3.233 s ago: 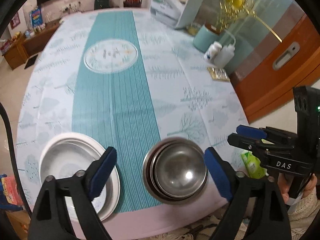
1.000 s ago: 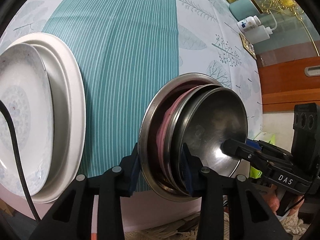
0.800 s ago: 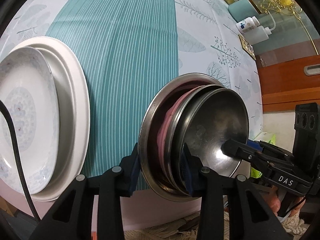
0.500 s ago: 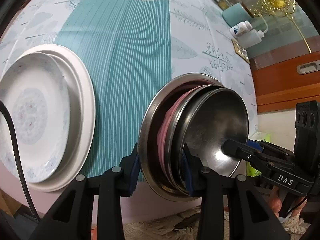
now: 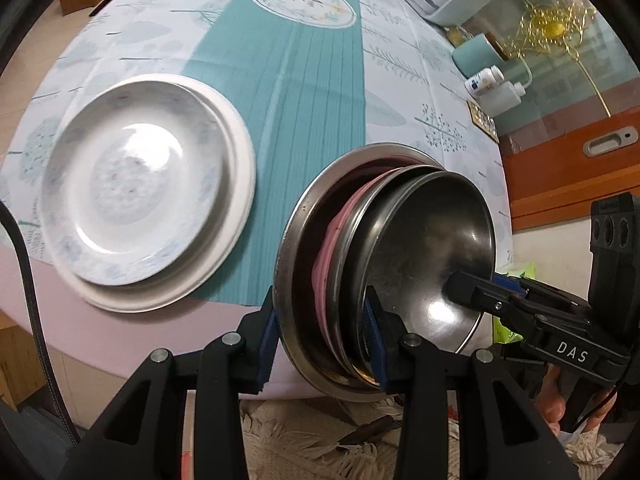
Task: Organize plates and bowls
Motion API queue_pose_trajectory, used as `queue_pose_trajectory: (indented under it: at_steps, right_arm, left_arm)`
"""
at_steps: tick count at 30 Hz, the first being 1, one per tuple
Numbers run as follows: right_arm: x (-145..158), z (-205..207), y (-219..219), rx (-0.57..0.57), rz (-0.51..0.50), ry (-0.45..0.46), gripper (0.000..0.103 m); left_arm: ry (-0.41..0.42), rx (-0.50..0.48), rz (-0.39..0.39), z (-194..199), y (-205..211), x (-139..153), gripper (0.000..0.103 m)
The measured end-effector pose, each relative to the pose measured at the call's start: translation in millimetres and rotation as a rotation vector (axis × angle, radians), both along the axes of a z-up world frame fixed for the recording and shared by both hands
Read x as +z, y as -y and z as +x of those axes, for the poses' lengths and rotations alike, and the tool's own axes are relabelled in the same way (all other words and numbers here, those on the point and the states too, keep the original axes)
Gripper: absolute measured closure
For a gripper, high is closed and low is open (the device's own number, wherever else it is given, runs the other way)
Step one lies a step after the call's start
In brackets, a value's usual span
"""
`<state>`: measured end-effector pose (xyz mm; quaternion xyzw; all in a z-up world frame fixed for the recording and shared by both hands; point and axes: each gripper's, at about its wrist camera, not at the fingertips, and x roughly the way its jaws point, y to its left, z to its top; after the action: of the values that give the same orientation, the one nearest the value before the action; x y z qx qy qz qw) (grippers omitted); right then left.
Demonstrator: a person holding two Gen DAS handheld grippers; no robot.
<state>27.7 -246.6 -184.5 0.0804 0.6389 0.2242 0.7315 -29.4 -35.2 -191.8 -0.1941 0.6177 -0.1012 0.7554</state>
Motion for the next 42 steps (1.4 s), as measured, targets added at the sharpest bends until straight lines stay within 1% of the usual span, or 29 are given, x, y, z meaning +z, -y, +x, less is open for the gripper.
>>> queue_pose_trajectory:
  at_steps: [6, 11, 14, 18, 22, 29, 32, 37, 40, 42]
  right_arm:
    - [11.5, -2.0, -26.7, 0.017, -0.01, 0.031, 0.072]
    - [14.3, 2.1, -62.1, 0.01, -0.008, 0.034, 0.072]
    - [13.8, 5.8, -89.5, -0.014, -0.009, 0.033, 0.072]
    - [8.4, 7.9, -125.4, -0.05, -0.01, 0.014, 0.072]
    - [-3.3, 11.5, -157.9, -0.098, -0.035, -0.012, 0.072]
    - [-23.3, 16.9, -188.7, -0.202, -0.074, -0.046, 0.072]
    - [-29.0, 18.5, -196.4, -0.231, -0.096, -0.053, 0.072]
    - [-36.3, 27.1, -197.4, -0.269, -0.109, -0.066, 0.072]
    - [-38.3, 32.4, -199.0, -0.277, -0.111, -0.066, 0.072]
    - [-40.0, 36.7, -199.5, -0.275, -0.11, -0.064, 0.072]
  left_arm:
    - [0.024, 0.004, 0.004, -8.2, -31.6, 10.1, 0.066]
    - [0.021, -0.008, -0.003, -4.6, -73.2, 9.0, 0.066]
    - [0.001, -0.037, -0.003, 4.2, -105.4, 7.0, 0.065]
    - [0.004, -0.075, 0.006, 20.7, -138.6, 3.2, 0.065]
    - [-0.023, -0.133, 0.001, 41.0, -172.3, -13.0, 0.066]
    - [-0.054, -0.225, 0.027, 69.7, -200.1, -43.2, 0.066]
    - [-0.069, -0.238, 0.018, 77.9, -204.0, -52.6, 0.065]
    - [-0.076, -0.252, 0.012, 85.5, -206.5, -59.8, 0.066]
    - [-0.069, -0.247, 0.004, 88.0, -206.9, -62.3, 0.065]
    - [-0.06, -0.241, 0.014, 88.5, -204.2, -61.3, 0.065]
